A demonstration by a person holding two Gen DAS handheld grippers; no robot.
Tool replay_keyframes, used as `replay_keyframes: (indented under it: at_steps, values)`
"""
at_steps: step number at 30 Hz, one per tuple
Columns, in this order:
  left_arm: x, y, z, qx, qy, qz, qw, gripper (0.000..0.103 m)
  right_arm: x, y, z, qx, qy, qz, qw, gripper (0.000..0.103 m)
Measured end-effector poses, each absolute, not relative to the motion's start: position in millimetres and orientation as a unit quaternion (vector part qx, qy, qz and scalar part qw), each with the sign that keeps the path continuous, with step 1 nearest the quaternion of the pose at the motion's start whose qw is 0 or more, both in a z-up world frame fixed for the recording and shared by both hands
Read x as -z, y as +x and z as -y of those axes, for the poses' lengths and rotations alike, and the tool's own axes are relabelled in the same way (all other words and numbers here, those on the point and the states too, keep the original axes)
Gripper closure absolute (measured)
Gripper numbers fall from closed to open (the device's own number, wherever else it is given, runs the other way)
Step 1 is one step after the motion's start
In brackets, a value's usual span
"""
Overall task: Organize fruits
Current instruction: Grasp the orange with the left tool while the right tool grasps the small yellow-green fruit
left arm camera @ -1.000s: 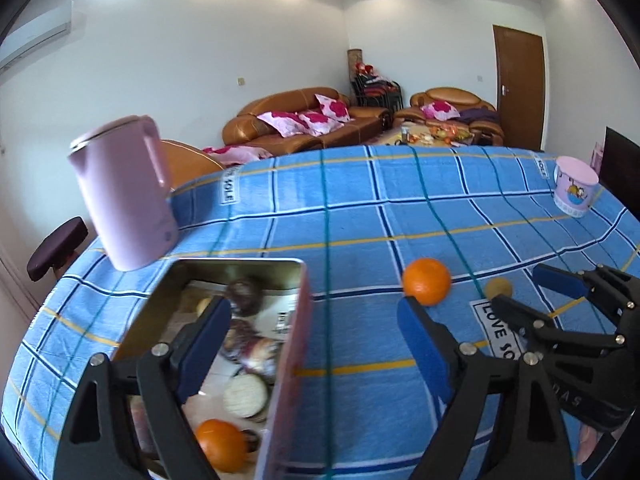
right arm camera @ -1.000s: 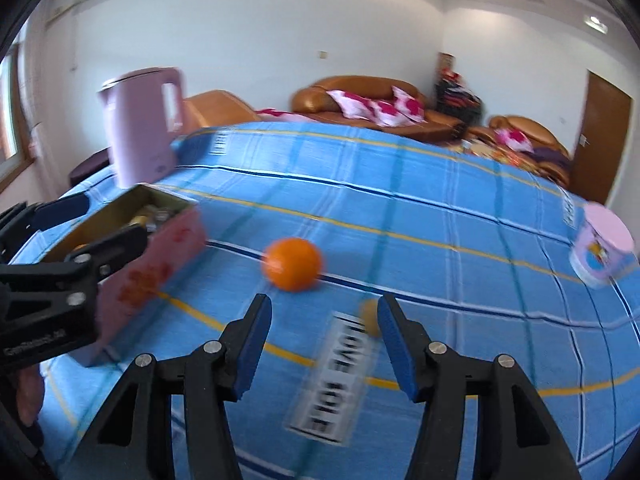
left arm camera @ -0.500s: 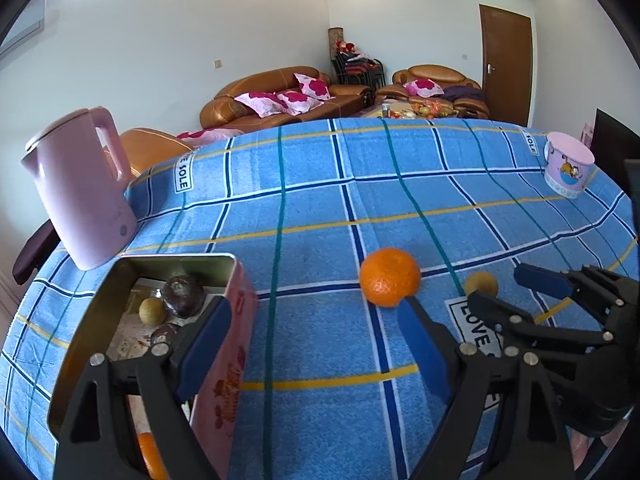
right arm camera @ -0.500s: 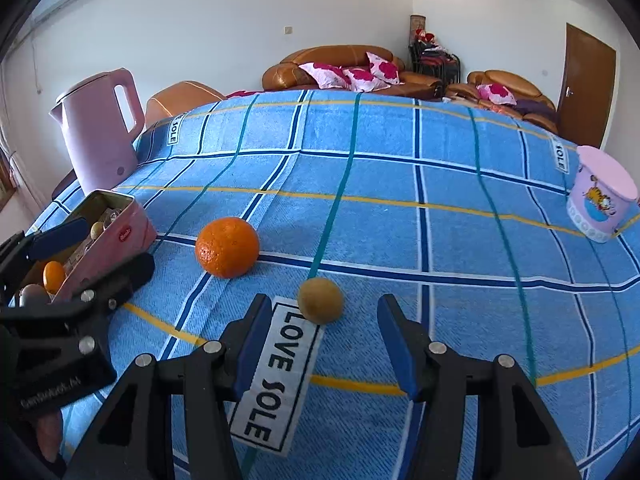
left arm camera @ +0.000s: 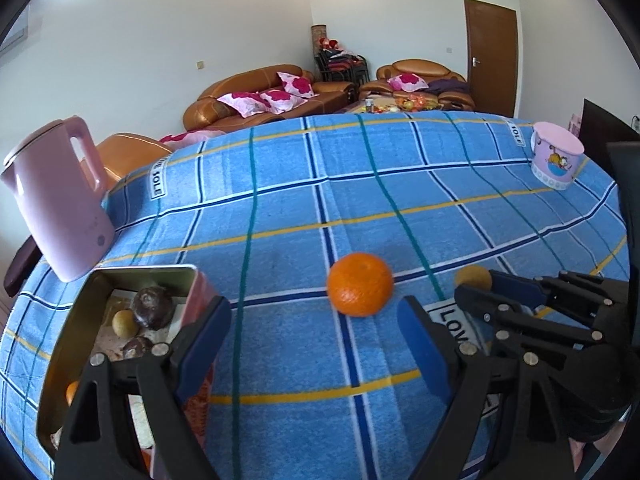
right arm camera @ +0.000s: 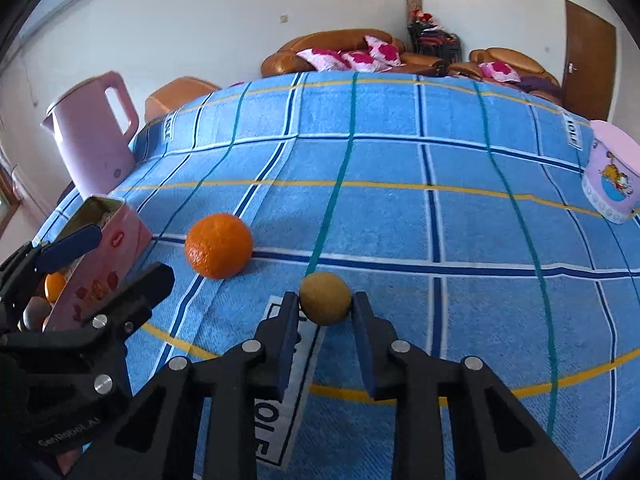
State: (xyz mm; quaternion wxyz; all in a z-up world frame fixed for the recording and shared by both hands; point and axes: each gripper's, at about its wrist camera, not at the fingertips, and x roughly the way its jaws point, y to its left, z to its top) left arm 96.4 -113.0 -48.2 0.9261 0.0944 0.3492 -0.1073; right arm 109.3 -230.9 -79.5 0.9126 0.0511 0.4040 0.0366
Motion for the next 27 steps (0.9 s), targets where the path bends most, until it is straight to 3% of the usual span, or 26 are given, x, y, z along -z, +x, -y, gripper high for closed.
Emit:
replay_keyframes:
  at_steps: [6, 11, 16, 18, 27]
  values:
    - [55.7, 106.7, 124.0, 0.119, 0.098, -0.364, 0.918, 0.018, 76.4, 104.5, 250.9, 0.013, 0.08, -0.391, 0.917, 0.074]
    - [62.8, 112.4, 131.3, 0.133, 0.097, -0.379, 0.911, 0.028, 74.3, 104.0, 255.0, 0.02, 0.087, -0.385, 0.918, 0.074]
    - [70.1, 122.0, 136.2, 0.144, 0.09, -0.397, 0.902, 0.046, 73.8, 103.8, 252.4, 0.02, 0.079, -0.384, 0.92, 0.074]
    - [73.9, 126.8, 135.4, 0.154, 0.08, -0.407, 0.897, 0.058, 74.0, 103.2, 252.4, 0.02, 0.078, -0.384, 0.92, 0.074]
    - [73.4, 113.7, 136.7, 0.159, 0.097, -0.39, 0.902, 0.06, 73.8, 102.8, 250.7, 0.017, 0.074, -0.383, 0.921, 0.074]
